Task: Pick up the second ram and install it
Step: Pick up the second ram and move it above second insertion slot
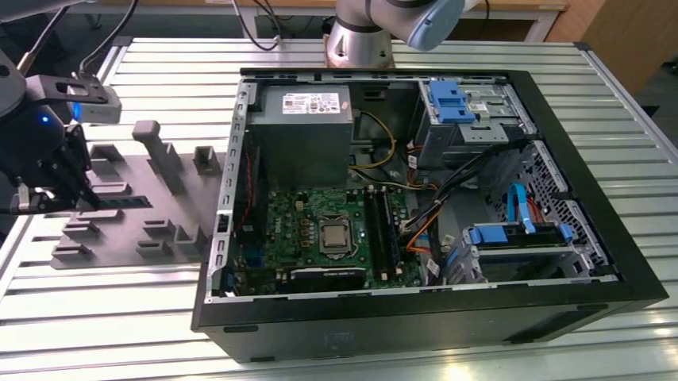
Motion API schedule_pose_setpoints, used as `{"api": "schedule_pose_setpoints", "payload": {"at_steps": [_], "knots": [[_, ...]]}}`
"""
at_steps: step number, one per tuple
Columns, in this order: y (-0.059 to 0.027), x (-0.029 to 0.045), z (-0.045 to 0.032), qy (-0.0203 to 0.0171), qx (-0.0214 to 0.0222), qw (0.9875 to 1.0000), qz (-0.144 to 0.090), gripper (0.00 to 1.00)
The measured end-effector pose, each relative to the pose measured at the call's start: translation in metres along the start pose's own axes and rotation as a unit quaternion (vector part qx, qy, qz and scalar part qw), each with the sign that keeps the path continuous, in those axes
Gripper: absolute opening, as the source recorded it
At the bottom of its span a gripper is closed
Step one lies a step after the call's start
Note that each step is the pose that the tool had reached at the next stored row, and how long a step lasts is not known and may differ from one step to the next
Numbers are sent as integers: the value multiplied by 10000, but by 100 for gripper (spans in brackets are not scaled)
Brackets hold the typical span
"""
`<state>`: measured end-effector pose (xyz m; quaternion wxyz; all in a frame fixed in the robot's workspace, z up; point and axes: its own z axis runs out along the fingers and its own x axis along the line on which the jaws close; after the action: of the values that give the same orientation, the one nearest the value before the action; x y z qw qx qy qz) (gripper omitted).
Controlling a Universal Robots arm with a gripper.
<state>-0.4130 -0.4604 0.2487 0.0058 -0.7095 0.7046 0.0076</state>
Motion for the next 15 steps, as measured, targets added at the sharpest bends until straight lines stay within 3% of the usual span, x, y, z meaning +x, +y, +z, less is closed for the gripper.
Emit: {"api": "schedule_pose_setpoints", "payload": {"at_steps": [15], "knots": [[0, -1, -51, 0, 0, 10000, 0, 14]]}}
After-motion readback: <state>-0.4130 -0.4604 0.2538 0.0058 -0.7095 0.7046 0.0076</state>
